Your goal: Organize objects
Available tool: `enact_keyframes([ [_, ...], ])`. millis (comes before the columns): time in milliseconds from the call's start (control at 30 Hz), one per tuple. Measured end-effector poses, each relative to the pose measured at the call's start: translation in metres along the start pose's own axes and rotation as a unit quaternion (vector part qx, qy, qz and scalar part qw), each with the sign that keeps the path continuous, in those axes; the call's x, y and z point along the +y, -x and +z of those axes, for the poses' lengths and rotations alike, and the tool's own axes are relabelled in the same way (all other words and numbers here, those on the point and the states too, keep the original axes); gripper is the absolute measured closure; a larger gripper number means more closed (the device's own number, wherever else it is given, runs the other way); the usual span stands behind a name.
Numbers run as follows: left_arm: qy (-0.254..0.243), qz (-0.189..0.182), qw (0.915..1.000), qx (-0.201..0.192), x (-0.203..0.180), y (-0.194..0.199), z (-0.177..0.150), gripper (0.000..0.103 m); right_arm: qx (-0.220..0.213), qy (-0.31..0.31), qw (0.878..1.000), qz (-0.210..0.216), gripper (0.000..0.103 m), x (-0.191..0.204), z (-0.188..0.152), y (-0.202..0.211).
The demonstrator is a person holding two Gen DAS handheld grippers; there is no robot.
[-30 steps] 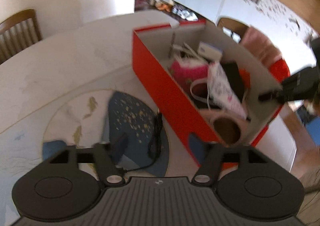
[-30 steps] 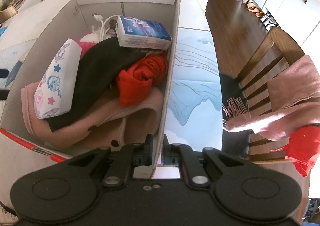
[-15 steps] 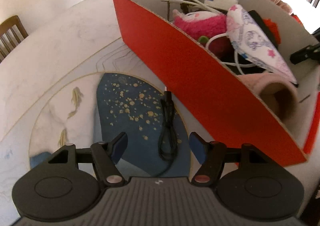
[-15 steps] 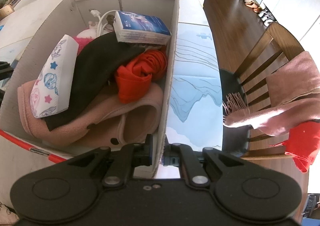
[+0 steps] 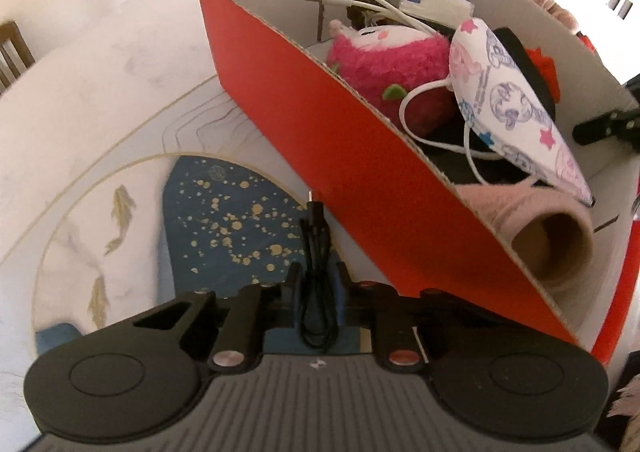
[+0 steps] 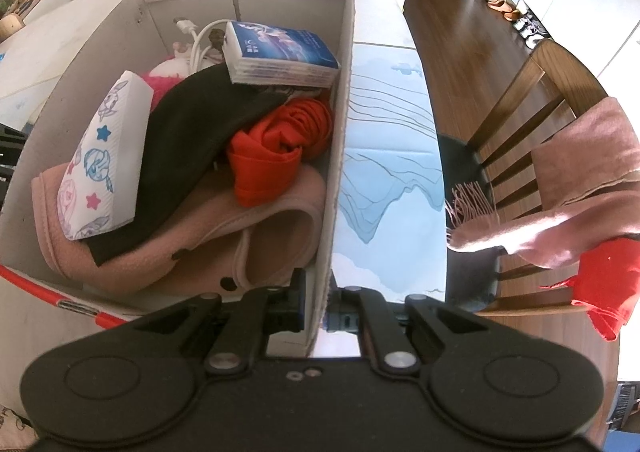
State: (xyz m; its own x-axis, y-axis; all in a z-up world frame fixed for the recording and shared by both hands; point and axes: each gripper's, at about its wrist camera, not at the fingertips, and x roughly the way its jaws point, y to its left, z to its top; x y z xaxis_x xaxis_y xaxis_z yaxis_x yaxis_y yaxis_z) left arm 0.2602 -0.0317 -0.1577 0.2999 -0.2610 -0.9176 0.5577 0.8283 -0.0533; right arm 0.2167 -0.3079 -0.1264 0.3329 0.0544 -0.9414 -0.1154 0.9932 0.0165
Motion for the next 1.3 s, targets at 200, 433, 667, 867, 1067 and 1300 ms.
enact_keyframes([
  [200, 0.017, 0.006, 0.9998, 0.005, 0.000, 0.007, -0.004, 0.093, -0.001, -0.002, 1.000, 0.002, 0.097, -0.002, -0.001, 0.000],
  [433, 0.077, 0.002, 0.9966, -0.029, 0.015, 0.045, -0.019, 0.093, -0.005, 0.004, 1.000, 0.003, 0.098, -0.001, -0.001, 0.001],
  [667, 0.110, -0.015, 0.9901, -0.085, 0.016, 0.110, -0.018, 0.093, -0.007, 0.010, 1.000, 0.006, 0.098, 0.000, -0.001, 0.002],
  [867, 0.087, -0.033, 0.9852, -0.144, 0.001, 0.160, 0.015, 0.093, -0.010, 0.011, 1.000, 0.008, 0.098, -0.001, -0.002, 0.002],
  [1067, 0.031, -0.038, 0.9847, -0.167, -0.027, 0.177, 0.061, 0.093, -0.012, 0.011, 1.000, 0.012, 0.097, -0.002, -0.003, 0.003],
  [1300, -0.031, -0.049, 0.9884, -0.141, -0.068, 0.133, 0.110, 0.093, -0.014, 0.012, 1.000, 0.014, 0.097, -0.003, -0.003, 0.002],
])
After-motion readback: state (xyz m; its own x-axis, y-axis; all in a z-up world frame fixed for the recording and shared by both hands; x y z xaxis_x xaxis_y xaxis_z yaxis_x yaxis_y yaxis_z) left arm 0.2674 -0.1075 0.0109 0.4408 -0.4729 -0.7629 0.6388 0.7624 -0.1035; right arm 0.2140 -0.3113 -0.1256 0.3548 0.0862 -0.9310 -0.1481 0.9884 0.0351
